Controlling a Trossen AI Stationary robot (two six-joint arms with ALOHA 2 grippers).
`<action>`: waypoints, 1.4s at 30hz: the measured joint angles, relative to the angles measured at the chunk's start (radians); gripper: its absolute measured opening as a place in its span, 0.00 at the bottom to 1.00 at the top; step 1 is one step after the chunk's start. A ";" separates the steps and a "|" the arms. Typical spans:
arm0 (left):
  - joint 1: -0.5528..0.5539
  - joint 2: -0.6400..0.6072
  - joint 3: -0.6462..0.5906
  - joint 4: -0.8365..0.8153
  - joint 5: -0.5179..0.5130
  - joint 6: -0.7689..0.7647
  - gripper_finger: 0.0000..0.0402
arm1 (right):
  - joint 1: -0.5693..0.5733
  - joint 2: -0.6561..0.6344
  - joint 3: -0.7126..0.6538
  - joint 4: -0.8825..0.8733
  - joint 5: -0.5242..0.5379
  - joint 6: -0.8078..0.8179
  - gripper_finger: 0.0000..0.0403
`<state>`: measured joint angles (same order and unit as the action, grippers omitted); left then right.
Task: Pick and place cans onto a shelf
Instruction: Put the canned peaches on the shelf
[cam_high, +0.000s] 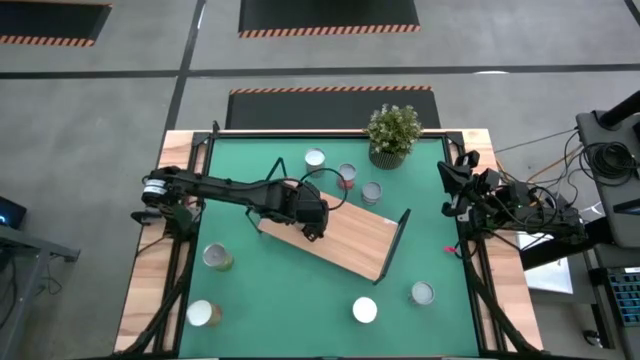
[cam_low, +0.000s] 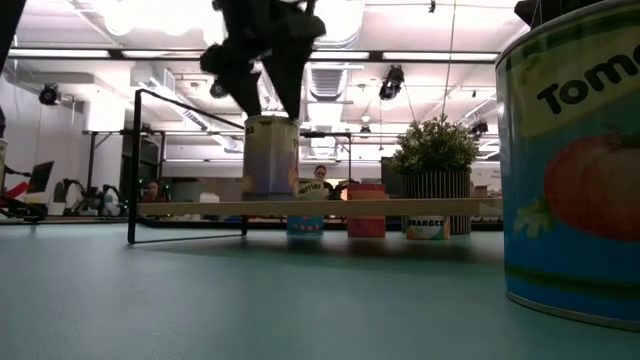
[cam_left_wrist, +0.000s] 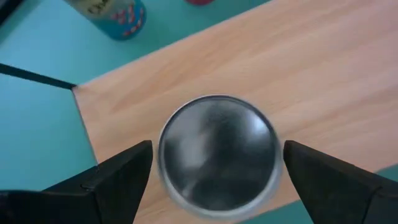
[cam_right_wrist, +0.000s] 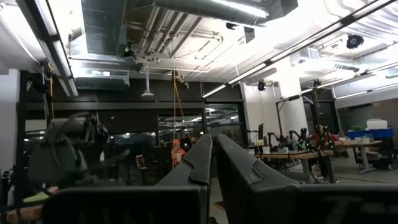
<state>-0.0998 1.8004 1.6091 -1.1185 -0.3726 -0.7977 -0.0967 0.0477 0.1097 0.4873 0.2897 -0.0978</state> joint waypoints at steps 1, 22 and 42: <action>-0.003 0.000 0.024 -0.018 -0.001 0.010 0.85 | 0.000 0.000 0.000 0.000 0.000 0.000 0.03; -0.016 0.002 0.060 -0.046 0.017 0.098 0.12 | 0.000 0.000 0.000 0.000 0.000 0.000 0.03; -0.014 0.004 -0.041 0.044 -0.019 0.078 0.00 | 0.000 0.000 0.000 0.000 0.000 0.000 0.03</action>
<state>-0.1143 1.8042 1.5681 -1.0748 -0.3912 -0.7197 -0.0967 0.0479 0.1101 0.4871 0.2899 -0.0978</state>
